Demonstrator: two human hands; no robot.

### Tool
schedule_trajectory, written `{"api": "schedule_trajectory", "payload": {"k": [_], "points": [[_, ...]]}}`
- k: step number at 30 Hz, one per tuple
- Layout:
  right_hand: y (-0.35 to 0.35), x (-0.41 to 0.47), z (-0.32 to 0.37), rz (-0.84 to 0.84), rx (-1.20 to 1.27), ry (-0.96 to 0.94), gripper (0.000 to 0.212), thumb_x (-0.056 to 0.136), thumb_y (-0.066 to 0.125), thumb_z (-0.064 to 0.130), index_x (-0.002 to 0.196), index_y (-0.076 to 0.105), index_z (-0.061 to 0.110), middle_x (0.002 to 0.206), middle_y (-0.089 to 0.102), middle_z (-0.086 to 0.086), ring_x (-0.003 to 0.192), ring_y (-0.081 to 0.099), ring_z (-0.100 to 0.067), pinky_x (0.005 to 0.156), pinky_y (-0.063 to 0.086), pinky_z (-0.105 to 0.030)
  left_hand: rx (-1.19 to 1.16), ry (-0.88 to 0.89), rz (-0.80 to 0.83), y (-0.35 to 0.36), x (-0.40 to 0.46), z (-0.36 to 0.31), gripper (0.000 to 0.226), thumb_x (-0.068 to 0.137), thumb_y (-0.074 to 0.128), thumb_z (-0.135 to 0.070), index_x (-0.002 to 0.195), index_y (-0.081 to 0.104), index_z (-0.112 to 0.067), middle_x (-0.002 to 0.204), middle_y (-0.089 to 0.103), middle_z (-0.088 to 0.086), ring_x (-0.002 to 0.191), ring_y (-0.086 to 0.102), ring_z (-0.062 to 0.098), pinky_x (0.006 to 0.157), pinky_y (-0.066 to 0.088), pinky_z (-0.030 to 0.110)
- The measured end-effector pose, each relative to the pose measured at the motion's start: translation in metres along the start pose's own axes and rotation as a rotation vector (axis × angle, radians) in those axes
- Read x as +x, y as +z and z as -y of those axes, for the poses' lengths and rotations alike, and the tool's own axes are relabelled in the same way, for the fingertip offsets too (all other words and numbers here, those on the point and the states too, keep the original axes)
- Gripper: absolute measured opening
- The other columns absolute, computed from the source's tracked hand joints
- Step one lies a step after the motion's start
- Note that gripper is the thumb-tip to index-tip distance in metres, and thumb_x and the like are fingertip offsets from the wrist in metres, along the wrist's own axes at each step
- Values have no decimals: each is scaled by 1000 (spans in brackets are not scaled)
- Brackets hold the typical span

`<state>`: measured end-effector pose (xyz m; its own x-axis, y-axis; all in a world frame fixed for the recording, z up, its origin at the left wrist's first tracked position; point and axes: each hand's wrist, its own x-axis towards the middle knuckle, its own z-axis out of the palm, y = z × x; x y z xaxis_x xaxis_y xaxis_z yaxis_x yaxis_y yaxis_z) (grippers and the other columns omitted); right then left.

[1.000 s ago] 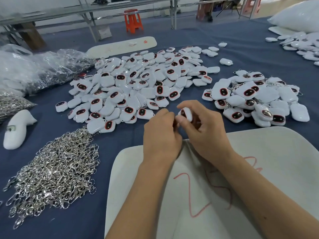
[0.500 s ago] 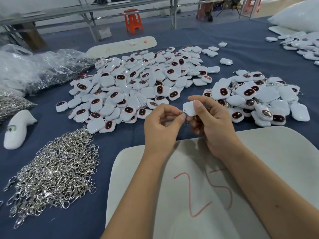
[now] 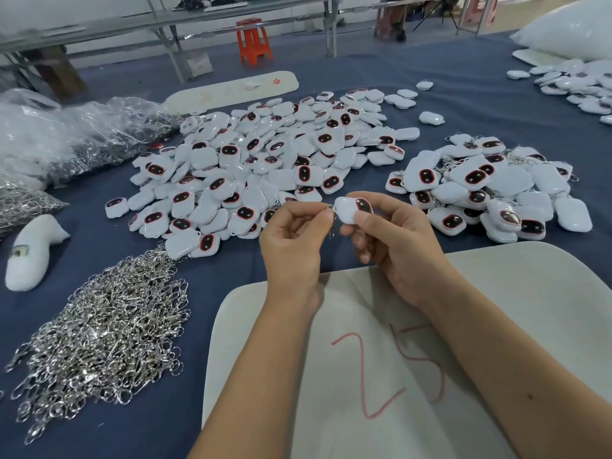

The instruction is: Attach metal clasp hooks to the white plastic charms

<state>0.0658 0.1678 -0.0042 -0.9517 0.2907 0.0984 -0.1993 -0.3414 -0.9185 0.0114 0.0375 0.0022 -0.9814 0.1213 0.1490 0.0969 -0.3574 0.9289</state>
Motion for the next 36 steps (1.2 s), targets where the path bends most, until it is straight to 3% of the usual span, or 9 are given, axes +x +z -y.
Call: {"api": "schedule_trajectory", "payload": {"k": [5,9,14,17,22,25,28,33,36], "points": [[-1,1,-2,-40,23,17,30,91,71,15,120,71,7,88,75,-17,58,55,-10,50,45,-21,158,95,-15,-4,4,-1,23,86,71,10,78,70,-12,75,72,-2,69,62,9,67,50,19],[0,0,-2,-64,53,7,33,88,72,17,119,69,5,85,74,-18,57,53,-10,49,44,-20,342,218,9,-7,3,-2,23,85,72,7,78,71,-15,78,69,14,69,56,23,67,48,28],[0,-2,-2,-96,-95,-31,18,98,70,8,116,70,7,80,73,-14,57,52,-13,49,45,-22,866,561,159,-13,3,-3,14,76,67,6,77,65,-8,74,62,1,71,56,19,66,47,35],[1,-3,-3,-119,-209,-73,17,99,68,6,116,70,8,78,72,-12,56,52,-16,49,46,-24,1050,594,196,-10,2,-2,13,73,66,3,75,62,-8,74,57,1,71,50,21,65,42,40],[2,-1,0,-48,-53,-35,20,103,58,4,118,71,9,82,71,-12,61,54,-12,51,46,-22,568,300,53,-7,1,-3,21,85,68,3,85,72,-17,74,69,-12,71,63,4,69,48,15],[0,1,2,14,76,3,23,100,57,6,117,73,9,82,68,-12,62,52,-11,52,44,-20,308,43,109,-3,3,-3,24,93,66,-1,86,75,-22,78,73,-10,76,65,5,74,52,20],[-3,2,4,19,130,18,26,99,57,8,121,70,4,81,66,-11,62,52,-10,52,44,-20,148,-97,163,-1,3,-2,24,97,64,-5,82,75,-21,77,73,1,73,64,9,68,53,21],[0,2,2,-23,116,1,29,95,62,9,123,66,1,80,68,-13,60,53,-11,50,44,-20,194,-115,93,0,5,2,24,98,63,-5,81,74,-18,68,69,-5,65,59,7,67,51,22],[1,1,1,-46,89,-12,26,96,64,8,121,64,2,79,69,-14,59,54,-12,49,44,-21,480,99,56,-2,3,1,18,96,65,-6,82,72,-17,71,69,-12,67,61,3,69,48,19]]}}
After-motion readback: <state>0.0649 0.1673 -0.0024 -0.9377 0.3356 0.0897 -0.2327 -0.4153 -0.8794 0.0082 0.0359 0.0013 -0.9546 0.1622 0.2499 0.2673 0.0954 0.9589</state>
